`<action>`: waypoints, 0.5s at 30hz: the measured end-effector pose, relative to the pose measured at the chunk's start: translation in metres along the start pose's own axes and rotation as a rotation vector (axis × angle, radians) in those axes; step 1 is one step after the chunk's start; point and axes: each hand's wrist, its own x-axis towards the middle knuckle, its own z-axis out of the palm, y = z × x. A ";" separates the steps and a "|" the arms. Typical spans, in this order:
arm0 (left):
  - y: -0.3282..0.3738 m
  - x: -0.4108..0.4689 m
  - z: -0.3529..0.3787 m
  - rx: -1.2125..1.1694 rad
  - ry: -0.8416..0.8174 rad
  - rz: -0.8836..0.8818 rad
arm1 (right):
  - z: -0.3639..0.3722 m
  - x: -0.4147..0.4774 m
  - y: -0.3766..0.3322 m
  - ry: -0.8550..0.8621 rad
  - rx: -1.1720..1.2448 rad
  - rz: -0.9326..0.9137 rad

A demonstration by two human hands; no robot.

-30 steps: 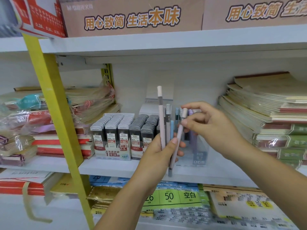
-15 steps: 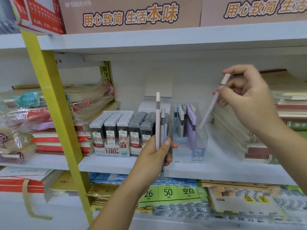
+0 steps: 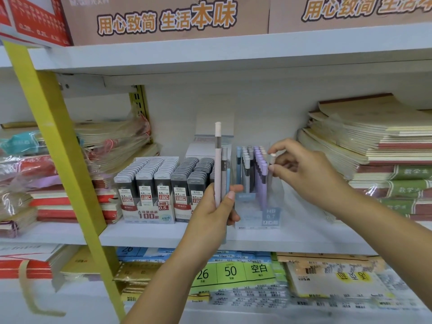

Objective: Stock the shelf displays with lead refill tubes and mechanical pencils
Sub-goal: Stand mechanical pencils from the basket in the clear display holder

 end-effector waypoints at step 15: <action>0.007 -0.003 -0.004 0.006 -0.214 -0.050 | 0.013 0.003 -0.030 0.119 0.134 -0.026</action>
